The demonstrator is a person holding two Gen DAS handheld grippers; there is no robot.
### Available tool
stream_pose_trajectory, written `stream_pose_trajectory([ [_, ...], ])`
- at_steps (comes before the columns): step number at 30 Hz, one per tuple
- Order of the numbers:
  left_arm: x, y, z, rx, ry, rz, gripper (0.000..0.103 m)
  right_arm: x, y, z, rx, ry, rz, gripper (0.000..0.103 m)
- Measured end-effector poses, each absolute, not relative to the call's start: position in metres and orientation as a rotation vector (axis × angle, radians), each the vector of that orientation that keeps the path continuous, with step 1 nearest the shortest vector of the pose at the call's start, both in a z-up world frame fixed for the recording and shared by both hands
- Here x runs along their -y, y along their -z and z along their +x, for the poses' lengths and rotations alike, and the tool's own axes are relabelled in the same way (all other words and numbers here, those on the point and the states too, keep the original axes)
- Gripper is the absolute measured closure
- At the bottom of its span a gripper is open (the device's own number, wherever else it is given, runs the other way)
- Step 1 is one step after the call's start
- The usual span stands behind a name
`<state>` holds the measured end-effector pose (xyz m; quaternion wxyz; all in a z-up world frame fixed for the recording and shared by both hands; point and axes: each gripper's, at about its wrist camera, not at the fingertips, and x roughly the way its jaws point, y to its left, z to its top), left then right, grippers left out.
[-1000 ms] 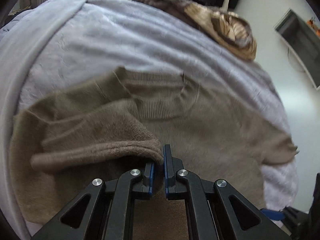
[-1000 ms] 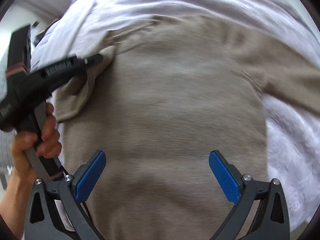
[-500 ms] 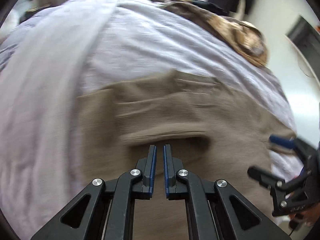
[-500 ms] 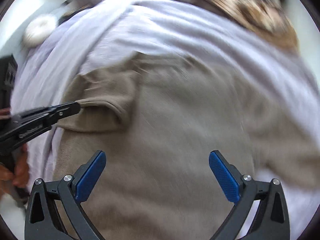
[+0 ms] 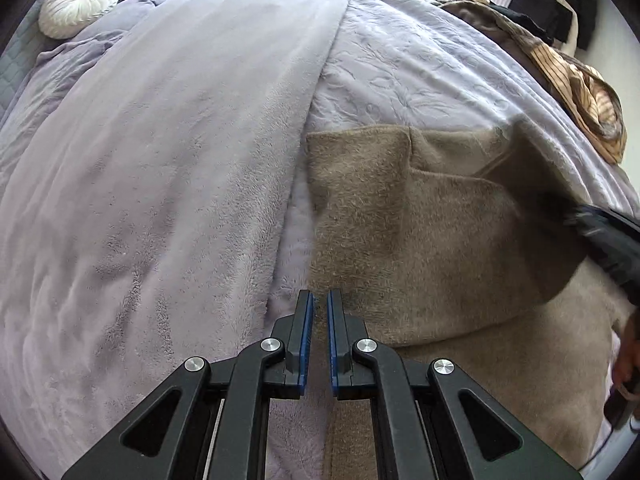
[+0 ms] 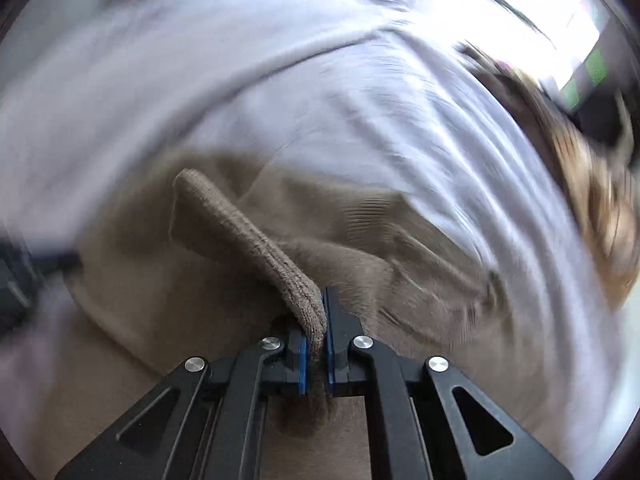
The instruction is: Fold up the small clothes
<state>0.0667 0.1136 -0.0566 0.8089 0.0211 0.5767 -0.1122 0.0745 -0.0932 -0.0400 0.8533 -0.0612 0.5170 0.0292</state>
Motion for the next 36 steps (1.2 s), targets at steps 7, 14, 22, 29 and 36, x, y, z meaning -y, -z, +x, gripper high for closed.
stream_pose_trajectory([
  [7, -0.110, 0.057, 0.076, -1.255, 0.212, 0.014, 0.095, 0.248, 0.041, 0.016, -0.983, 0.196, 0.614, 0.096],
  [14, -0.107, 0.052, 0.072, -1.219, 0.170, 0.053, 0.002, 0.302, 0.094, -0.028, -0.994, 0.250, 1.013, 0.058],
  [22, -0.118, 0.057, 0.080, -1.285, 0.170, 0.008, 0.002, 0.314, 0.087, -0.034, -0.939, 0.246, 1.101, 0.096],
  [29, -0.132, 0.054, 0.076, -1.256, 0.191, 0.064, 0.002, 0.309, 0.094, -0.046, -1.098, 0.354, 0.954, 0.086],
  [36, -0.161, 0.042, 0.078, -1.245, 0.191, -0.048, 0.002, 0.222, 0.081, -0.046, -1.108, -0.006, 1.063, 0.072],
])
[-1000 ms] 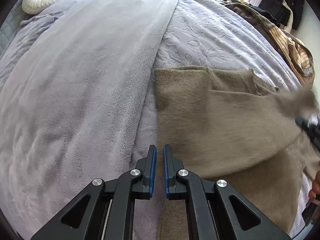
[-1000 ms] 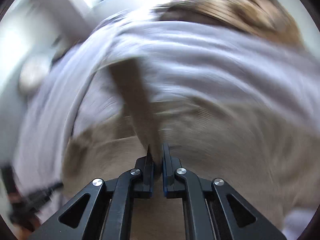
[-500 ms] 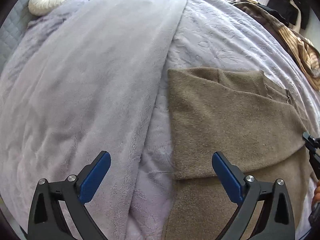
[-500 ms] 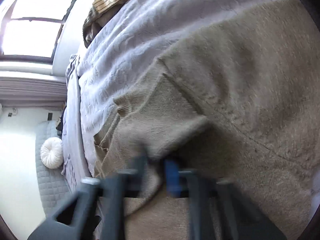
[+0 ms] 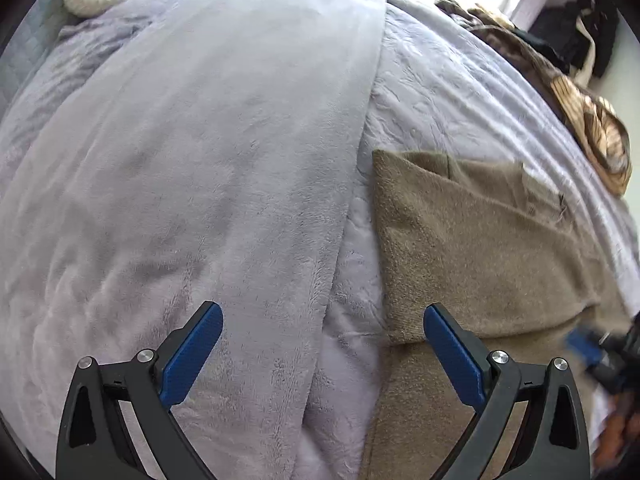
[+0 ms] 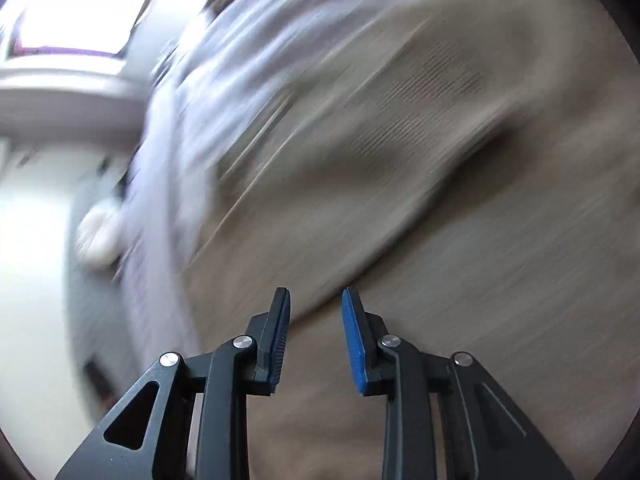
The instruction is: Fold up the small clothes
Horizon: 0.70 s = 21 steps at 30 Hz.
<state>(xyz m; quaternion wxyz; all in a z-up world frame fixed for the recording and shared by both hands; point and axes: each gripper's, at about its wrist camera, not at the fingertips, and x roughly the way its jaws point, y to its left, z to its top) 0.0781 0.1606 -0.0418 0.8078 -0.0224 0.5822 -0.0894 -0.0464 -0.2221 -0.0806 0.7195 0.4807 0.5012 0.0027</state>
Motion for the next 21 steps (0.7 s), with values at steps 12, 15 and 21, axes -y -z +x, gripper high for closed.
stream_pose_trajectory([
  [12, -0.204, 0.035, 0.066, -1.242, 0.136, -0.048, 0.002, 0.043, 0.131, 0.035, -1.156, -0.222, 1.178, 0.097],
  [15, -0.202, 0.042, 0.068, -1.265, 0.118, -0.031, 0.002, 0.022, 0.130, 0.046, -1.196, -0.242, 1.067, 0.097],
  [21, -0.164, 0.047, 0.074, -1.242, 0.172, 0.054, 0.002, 0.052, 0.115, 0.026, -1.258, -0.204, 1.034, 0.082],
])
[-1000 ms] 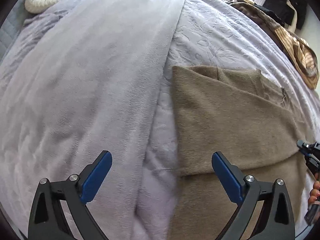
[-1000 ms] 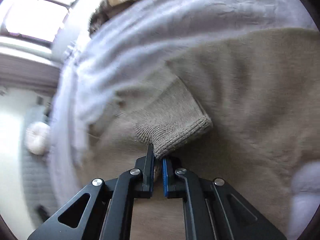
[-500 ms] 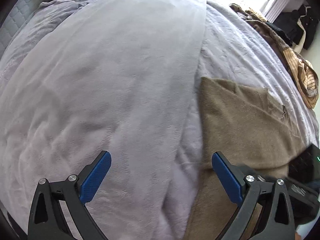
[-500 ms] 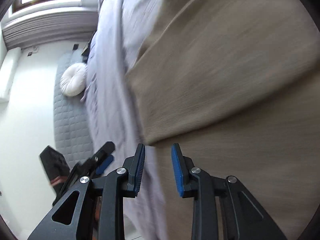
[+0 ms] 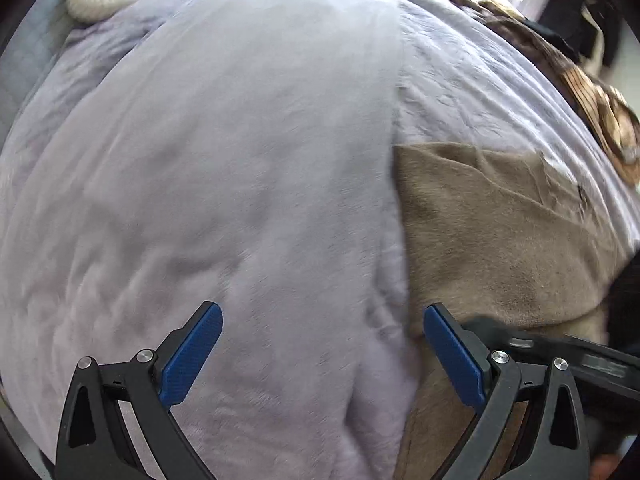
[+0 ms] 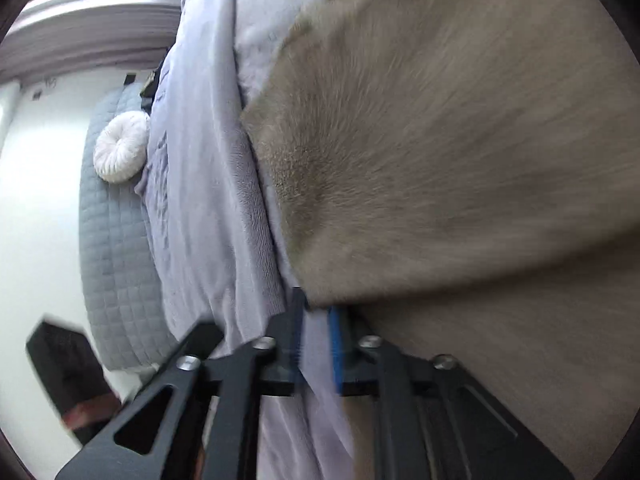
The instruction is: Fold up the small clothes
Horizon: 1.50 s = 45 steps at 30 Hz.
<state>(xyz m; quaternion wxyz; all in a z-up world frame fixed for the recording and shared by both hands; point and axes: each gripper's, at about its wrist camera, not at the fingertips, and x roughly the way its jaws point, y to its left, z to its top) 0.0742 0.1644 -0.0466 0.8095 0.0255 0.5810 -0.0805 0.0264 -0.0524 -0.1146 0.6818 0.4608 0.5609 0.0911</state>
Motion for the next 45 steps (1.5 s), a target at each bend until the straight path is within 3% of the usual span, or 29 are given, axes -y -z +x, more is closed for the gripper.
stream_pose_trajectory([
  [5, -0.113, 0.057, 0.085, -1.222, 0.240, 0.111, 0.002, 0.148, 0.062, -0.003, -1.101, 0.041, 0.807, 0.082],
  [9, -0.078, 0.081, 0.087, -1.248, 0.237, 0.207, 0.002, 0.215, 0.055, -0.003, -1.109, 0.274, 0.626, 0.082],
  [12, -0.069, 0.098, 0.081, -1.274, 0.230, 0.266, 0.001, 0.253, 0.073, -0.015, -1.177, 0.370, 0.637, 0.099],
  [14, -0.070, 0.096, 0.076, -1.272, 0.230, 0.271, 0.001, 0.267, 0.077, -0.034, -1.146, 0.340, 0.766, 0.099],
  [16, -0.071, 0.092, 0.073, -1.284, 0.224, 0.274, 0.001, 0.269, 0.077, -0.046, -1.166, 0.354, 0.783, 0.093],
  [21, -0.064, 0.071, 0.066, -1.300, 0.229, 0.277, 0.001, 0.284, 0.072, -0.084, -1.150, 0.322, 0.902, 0.090],
  [25, -0.044, 0.055, 0.046, -1.321, 0.259, 0.298, 0.001, 0.295, 0.060, -0.126, -1.154, 0.288, 0.944, 0.070],
  [45, 0.103, 0.033, -0.048, -1.378, 0.476, 0.491, 0.001, 0.333, 0.056, -0.219, -1.100, 0.346, 1.158, 0.068],
])
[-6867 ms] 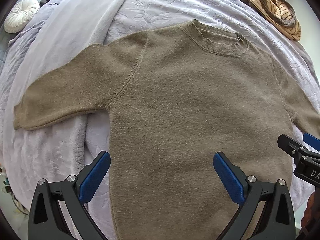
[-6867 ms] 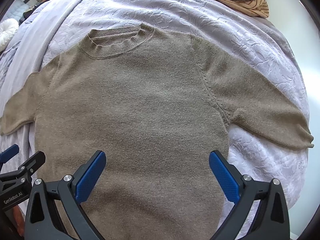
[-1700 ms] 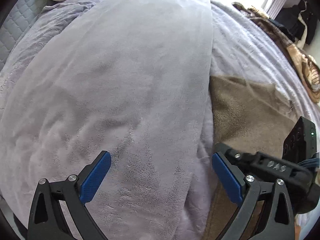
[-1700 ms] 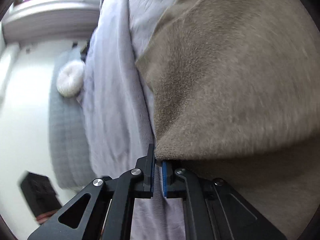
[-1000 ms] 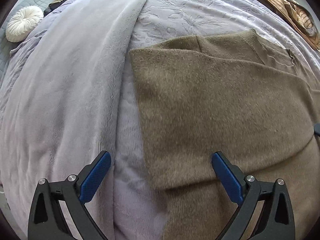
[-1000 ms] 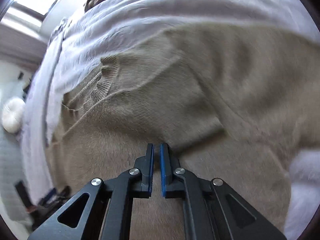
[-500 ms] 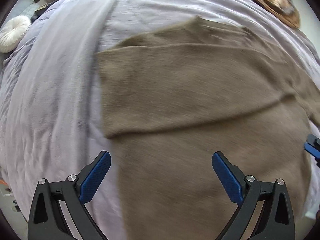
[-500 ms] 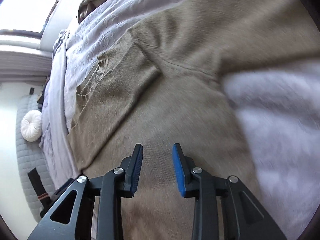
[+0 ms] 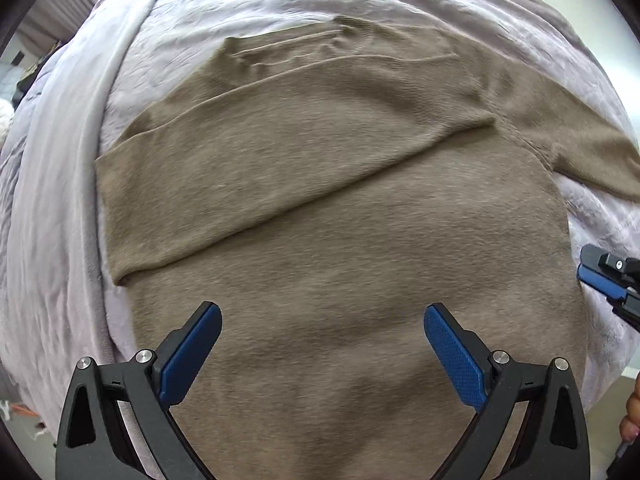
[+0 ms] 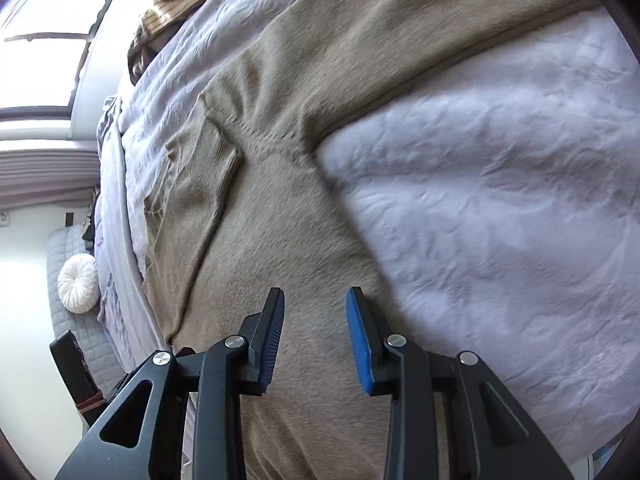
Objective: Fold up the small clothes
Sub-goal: 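Grasp the remaining sleeve cuff with the right tool, then fold the held sleeve across the folded body with the right tool, release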
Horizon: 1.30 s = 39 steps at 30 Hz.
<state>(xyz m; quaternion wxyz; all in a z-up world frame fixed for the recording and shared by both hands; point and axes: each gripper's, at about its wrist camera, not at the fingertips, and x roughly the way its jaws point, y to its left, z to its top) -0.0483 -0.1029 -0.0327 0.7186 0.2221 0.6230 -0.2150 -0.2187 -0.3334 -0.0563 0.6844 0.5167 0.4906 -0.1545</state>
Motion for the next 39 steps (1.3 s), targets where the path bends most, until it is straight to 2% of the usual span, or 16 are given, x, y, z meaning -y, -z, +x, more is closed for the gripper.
stream_pose_trajectory([
  [12, 0.154, 0.037, -0.088, -1.396, 0.500, 0.553, 0.001, 0.425, 0.048, -0.253, -0.984, 0.458, 1.192, 0.065],
  [16, 0.173, 0.039, -0.097, -1.394, 0.519, 0.583, 0.001, 0.465, 0.049, -0.274, -0.885, 0.542, 1.249, 0.065],
  [17, 0.177, 0.038, -0.100, -1.393, 0.522, 0.585, 0.001, 0.475, 0.048, -0.280, -0.847, 0.570, 1.269, 0.064],
  [19, 0.184, 0.037, -0.102, -1.392, 0.527, 0.585, 0.001, 0.492, 0.046, -0.290, -0.780, 0.621, 1.299, 0.054],
  [22, 0.194, 0.034, -0.106, -1.391, 0.533, 0.578, 0.001, 0.515, 0.043, -0.304, -0.687, 0.679, 1.352, 0.053],
  [35, 0.200, 0.037, -0.090, -1.410, 0.522, 0.554, 0.001, 0.548, 0.051, -0.311, -0.507, 0.692, 1.479, 0.052],
  [36, 0.196, 0.041, -0.083, -1.412, 0.519, 0.548, 0.001, 0.548, 0.052, -0.314, -0.496, 0.678, 1.493, 0.059],
  [37, 0.195, 0.041, -0.081, -1.415, 0.515, 0.542, 0.001, 0.550, 0.053, -0.315, -0.479, 0.659, 1.512, 0.079],
  [38, 0.193, 0.042, -0.079, -1.418, 0.511, 0.531, 0.001, 0.550, 0.055, -0.314, -0.460, 0.629, 1.537, 0.089],
  [39, 0.191, 0.042, -0.075, -1.421, 0.509, 0.520, 0.001, 0.549, 0.056, -0.313, -0.454, 0.614, 1.548, 0.093],
])
